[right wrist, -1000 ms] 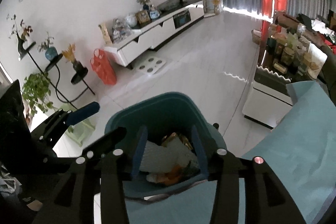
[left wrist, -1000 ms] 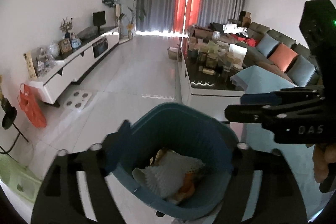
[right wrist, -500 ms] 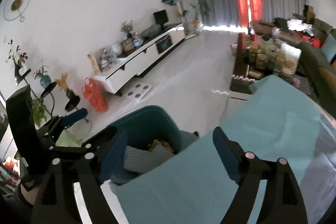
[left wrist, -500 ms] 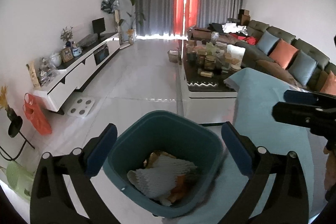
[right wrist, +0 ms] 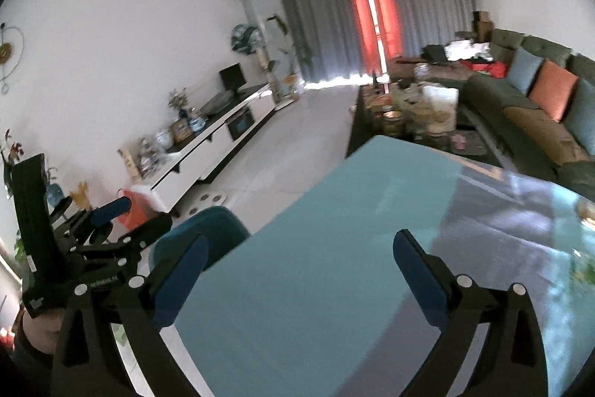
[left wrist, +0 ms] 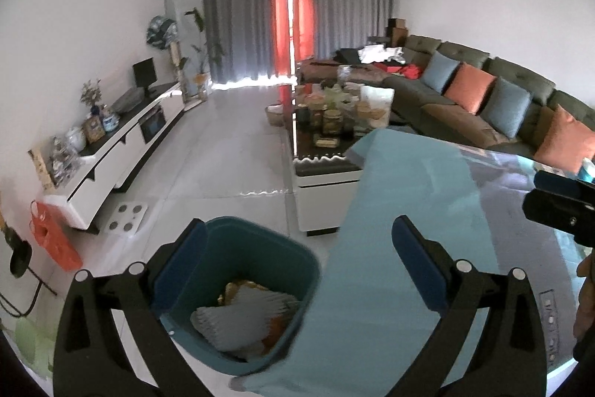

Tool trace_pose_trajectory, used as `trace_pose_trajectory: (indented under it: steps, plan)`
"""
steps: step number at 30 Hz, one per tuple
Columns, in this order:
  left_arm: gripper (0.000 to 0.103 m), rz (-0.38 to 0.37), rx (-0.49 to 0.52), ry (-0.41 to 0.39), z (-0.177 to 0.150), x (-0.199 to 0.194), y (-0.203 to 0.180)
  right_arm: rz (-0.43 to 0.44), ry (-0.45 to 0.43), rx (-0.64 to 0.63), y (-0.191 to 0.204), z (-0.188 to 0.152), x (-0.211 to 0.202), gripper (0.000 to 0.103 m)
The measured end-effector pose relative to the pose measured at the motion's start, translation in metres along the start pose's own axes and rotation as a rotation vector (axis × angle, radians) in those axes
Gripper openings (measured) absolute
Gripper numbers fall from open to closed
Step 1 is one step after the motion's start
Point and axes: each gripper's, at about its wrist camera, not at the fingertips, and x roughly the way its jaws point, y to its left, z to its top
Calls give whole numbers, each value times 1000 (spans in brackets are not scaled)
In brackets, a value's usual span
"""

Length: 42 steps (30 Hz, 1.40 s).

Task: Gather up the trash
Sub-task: 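Return both tools over the table toward the white paper cup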

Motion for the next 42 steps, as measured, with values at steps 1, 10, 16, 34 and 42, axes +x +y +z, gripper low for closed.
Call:
trace_pose_trajectory:
  steps: [1,10,16,34,42]
  plan:
    - [98,-15,10,-5,1,-4,-10,-11,-8,5,-4,-1,-6,96]
    - [98,-126,79,-31,8,-28,-75,-116,-95,48,-37,-25,-75,96]
    - [98,-201,112,-31,8,-37,-114,-186,-137,52,-49,-40,-111,96]
    - [98,-461,145,-29,-13,-52,-208,-450,-193,130,-95,-102,-195,96]
    - [98,-529,154,-5,-25,-46,-225,-521,-167,185,-122,-127,-210,96]
